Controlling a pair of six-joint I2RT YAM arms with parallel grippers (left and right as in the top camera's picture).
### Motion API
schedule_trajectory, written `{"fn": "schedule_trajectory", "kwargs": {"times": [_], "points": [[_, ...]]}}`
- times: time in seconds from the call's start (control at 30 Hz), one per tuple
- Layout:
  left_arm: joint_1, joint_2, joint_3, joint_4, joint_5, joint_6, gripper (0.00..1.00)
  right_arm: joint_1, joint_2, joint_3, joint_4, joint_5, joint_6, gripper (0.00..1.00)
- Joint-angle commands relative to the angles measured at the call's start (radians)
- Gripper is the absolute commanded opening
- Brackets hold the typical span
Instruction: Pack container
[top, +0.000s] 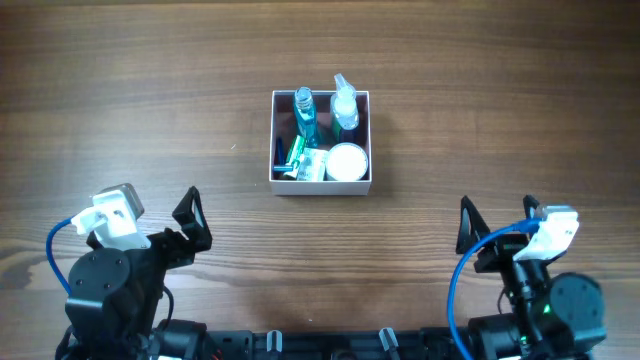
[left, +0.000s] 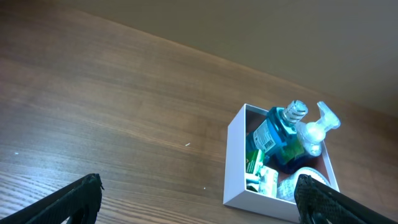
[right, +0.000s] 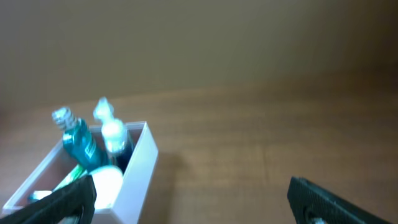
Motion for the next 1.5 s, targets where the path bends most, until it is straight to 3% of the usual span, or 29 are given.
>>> {"fn": "schedule_trajectory", "kwargs": {"times": [0.0, 0.4, 0.6, 0.67, 1.47], "points": [[0.006, 0.003, -0.007, 0.001, 0.016, -0.009, 1.0, -0.021, -0.093, -0.113, 0.12, -0.013, -0.019, 1.0], [0.006, 0.003, -0.007, 0.001, 0.016, -0.009, 1.0, -0.021, -0.093, -0.406, 0.621, -0.017, -0.153, 1.0], [0.006, 0.003, -0.007, 0.001, 0.016, -0.009, 1.0, -0.023, -0.093, -0.474, 0.618, -0.004, -0.167, 1.0], [0.006, 0.003, -0.007, 0.001, 0.016, -0.009, 1.0, -0.026, -0.093, -0.473, 0.553, -0.005, -0.15, 1.0], [0.006, 0.003, -0.007, 0.001, 0.016, -0.009, 1.0, -0.026, -0.092, -0.473, 0.552, -0.013, -0.146, 1.0]]}}
